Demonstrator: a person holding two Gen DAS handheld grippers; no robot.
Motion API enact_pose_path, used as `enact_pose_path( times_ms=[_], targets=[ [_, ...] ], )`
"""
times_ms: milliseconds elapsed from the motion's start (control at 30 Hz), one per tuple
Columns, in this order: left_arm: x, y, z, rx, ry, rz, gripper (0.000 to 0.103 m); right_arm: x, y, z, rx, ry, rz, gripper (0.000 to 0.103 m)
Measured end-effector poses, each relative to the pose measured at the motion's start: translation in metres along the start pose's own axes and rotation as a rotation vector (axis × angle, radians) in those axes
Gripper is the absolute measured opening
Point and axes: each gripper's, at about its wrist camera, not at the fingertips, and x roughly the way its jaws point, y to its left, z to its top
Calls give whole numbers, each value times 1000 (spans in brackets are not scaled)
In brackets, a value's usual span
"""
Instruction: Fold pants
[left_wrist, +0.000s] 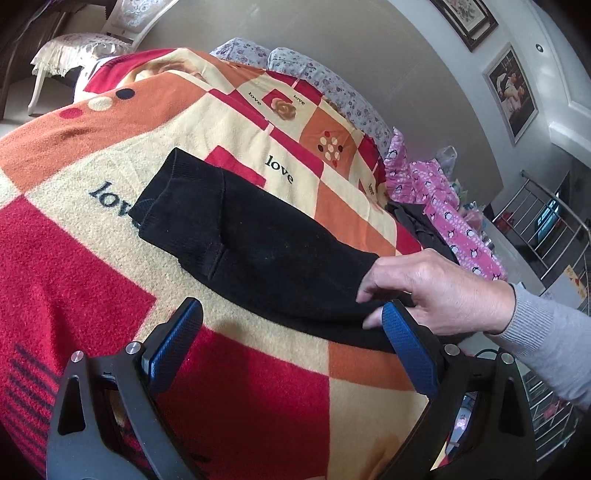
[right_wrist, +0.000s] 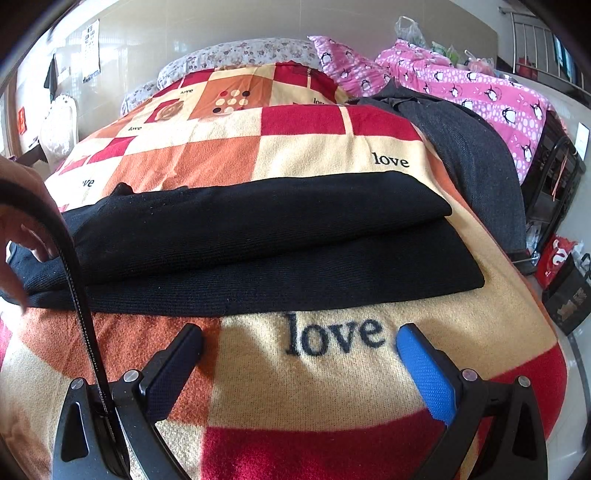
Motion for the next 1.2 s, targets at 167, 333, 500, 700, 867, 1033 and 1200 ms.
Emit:
enact_pose_path(
  times_ms=[167, 333, 500, 700, 867, 1033, 1200],
  targets=[
    [1, -3, -1, 13, 4, -5, 98, 0, 1, -2, 0, -1, 0, 103],
    [2, -3, -2, 1, 11, -9, 98, 0, 1, -2, 0, -1, 0, 103],
    [3, -2, -1, 0, 12, -15, 98, 0, 1, -3, 0, -2, 0, 103],
    [8, -5, 0, 9, 26, -22, 98, -2, 1, -4, 0, -5, 0, 103],
    [9, -5, 1, 3, 30, -14, 98, -2, 1, -4, -1, -11, 0, 103],
    [10, -6, 1, 2, 31, -10, 98, -3, 0, -6, -1, -11, 2, 103],
    [13, -7, 2, 0, 29, 31, 98, -2, -1, -6, -1, -8, 2, 103]
  ],
)
